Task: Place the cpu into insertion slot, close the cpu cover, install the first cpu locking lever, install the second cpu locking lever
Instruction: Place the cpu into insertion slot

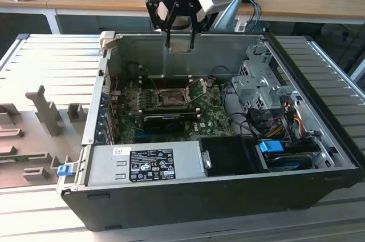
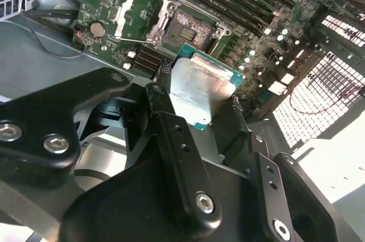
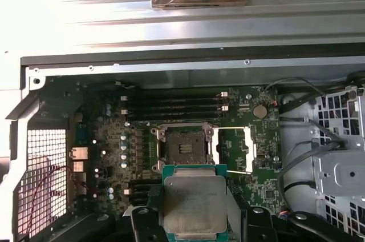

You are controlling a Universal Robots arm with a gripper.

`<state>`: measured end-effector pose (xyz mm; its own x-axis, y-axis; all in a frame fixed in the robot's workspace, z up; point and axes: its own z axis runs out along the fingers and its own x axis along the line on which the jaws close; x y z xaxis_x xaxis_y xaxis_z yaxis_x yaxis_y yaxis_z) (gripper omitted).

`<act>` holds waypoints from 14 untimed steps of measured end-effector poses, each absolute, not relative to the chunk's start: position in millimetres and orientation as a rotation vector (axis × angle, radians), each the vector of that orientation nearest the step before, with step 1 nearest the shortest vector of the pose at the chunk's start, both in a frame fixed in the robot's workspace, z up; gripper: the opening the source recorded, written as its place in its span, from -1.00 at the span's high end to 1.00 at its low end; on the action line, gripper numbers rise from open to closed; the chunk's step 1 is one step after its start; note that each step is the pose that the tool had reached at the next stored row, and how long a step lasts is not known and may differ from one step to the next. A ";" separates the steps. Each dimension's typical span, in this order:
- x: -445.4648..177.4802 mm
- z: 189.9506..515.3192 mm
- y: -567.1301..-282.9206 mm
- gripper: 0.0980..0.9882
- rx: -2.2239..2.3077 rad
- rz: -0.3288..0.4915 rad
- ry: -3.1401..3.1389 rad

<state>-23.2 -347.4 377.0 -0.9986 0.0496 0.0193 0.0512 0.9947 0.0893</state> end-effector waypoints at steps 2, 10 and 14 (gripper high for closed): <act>-23.2 377.0 -347.4 0.02 -0.095 -0.141 -3.120; -23.2 376.8 -347.4 0.02 -0.179 -0.141 -3.119; -23.3 376.5 -347.4 0.02 -0.222 -0.142 -3.118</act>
<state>-23.3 -347.4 376.5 -0.9898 0.1410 0.0193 0.1422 0.9858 0.0893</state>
